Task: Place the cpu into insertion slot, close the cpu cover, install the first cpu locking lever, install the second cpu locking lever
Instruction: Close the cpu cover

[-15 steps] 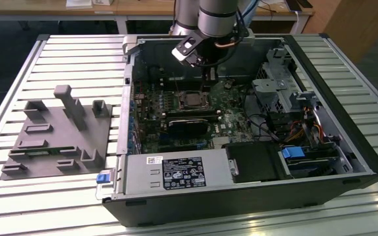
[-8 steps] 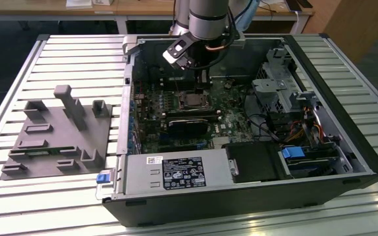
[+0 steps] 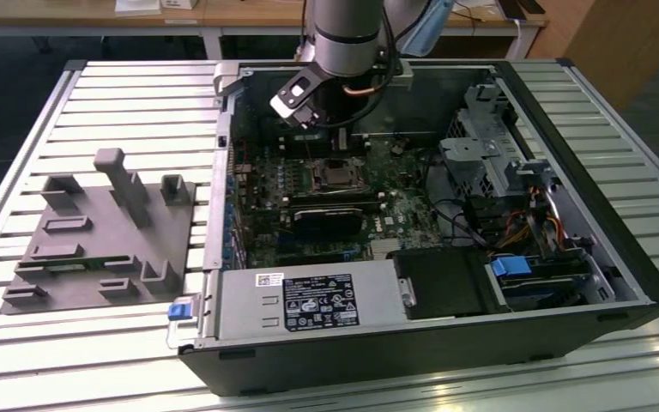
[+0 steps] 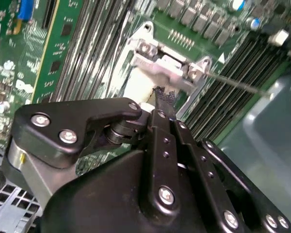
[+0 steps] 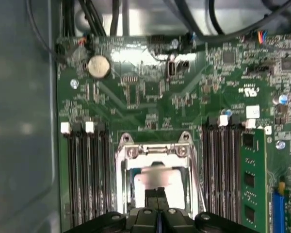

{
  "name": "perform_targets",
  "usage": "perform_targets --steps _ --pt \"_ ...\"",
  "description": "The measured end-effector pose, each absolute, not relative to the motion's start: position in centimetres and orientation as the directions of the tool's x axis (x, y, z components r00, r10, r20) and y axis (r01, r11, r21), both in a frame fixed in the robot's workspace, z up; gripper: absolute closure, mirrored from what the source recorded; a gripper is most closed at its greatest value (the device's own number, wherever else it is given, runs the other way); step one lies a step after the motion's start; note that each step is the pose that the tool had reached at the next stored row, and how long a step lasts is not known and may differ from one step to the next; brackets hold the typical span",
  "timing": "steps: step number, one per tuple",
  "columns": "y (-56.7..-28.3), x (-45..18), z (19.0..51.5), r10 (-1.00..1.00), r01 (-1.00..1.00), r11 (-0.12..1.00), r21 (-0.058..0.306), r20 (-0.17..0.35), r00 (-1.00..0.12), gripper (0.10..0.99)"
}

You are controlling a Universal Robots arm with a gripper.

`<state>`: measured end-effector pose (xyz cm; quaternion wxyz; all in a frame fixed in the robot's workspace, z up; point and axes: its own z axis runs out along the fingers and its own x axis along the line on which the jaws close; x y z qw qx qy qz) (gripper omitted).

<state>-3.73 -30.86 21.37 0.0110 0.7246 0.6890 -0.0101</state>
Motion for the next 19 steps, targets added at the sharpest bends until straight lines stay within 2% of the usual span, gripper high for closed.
perform_targets --steps 19 --pt "-30.9 -5.1 20.0 0.999 0.999 -0.045 0.001 -0.031 0.045 0.980"
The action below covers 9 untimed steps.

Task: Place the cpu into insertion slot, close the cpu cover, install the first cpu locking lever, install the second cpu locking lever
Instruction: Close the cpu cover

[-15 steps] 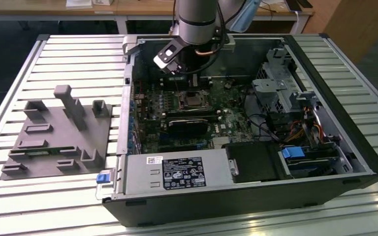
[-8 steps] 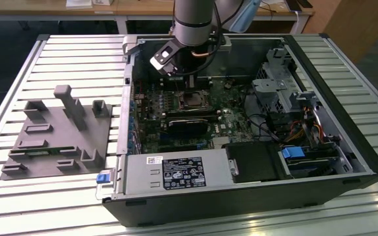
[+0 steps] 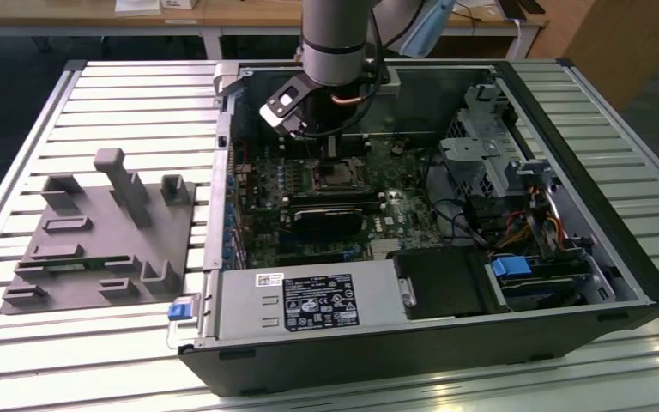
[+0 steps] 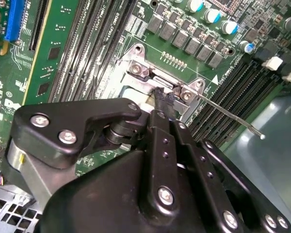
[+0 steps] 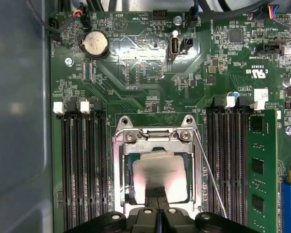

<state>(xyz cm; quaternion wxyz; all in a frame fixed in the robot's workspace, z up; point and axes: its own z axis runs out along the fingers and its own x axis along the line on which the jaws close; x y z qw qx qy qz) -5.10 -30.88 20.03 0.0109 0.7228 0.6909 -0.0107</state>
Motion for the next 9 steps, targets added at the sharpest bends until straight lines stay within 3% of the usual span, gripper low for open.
perform_targets --steps 9 --pt "-30.8 -3.7 19.9 0.999 0.999 -0.045 0.002 -0.027 0.045 0.980"
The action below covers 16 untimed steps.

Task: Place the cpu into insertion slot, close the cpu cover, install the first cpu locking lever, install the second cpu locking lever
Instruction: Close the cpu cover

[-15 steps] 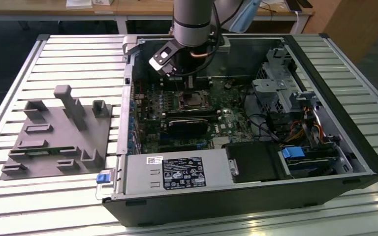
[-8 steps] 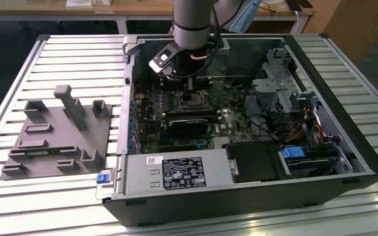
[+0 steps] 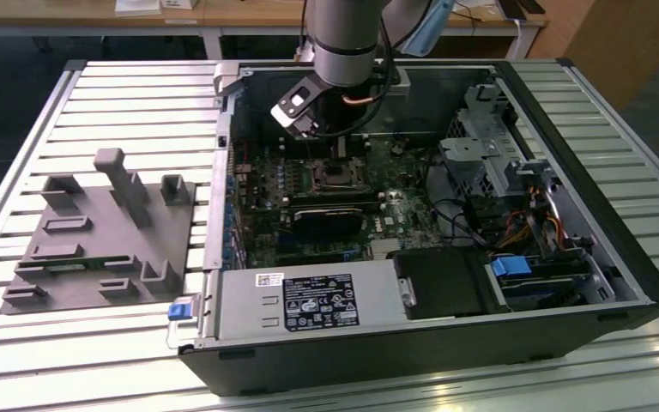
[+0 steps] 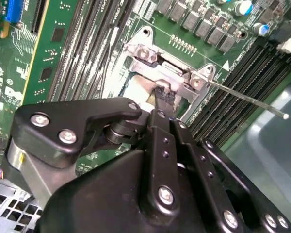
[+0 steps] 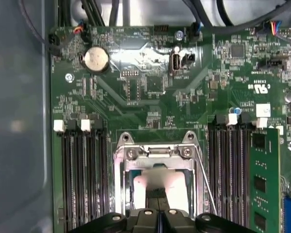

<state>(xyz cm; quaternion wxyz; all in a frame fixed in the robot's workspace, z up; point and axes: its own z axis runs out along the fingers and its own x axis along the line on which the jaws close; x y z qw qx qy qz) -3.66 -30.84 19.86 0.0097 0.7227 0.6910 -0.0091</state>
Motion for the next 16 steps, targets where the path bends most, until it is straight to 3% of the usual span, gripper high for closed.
perform_targets --steps 16 --pt "-30.8 -5.3 20.4 0.999 0.999 -0.045 0.003 -0.026 0.045 0.980"
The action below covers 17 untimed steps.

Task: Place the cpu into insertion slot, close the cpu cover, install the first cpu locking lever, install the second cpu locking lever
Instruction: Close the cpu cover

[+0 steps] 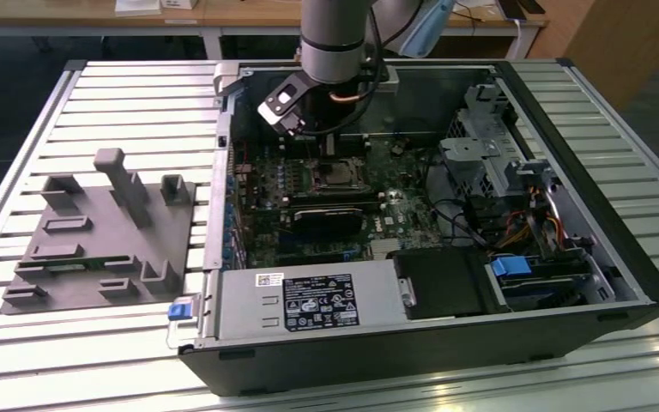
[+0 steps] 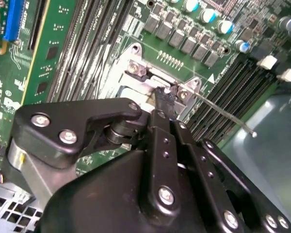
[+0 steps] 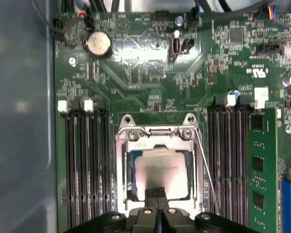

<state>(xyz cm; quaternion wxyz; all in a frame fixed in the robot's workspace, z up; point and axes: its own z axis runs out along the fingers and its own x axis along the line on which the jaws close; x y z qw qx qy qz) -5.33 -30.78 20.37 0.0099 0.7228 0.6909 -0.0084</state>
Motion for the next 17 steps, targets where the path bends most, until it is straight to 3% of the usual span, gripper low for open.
perform_targets --steps 17 --pt "-30.36 -4.89 20.44 0.999 0.999 -0.045 0.003 -0.026 0.045 0.980"
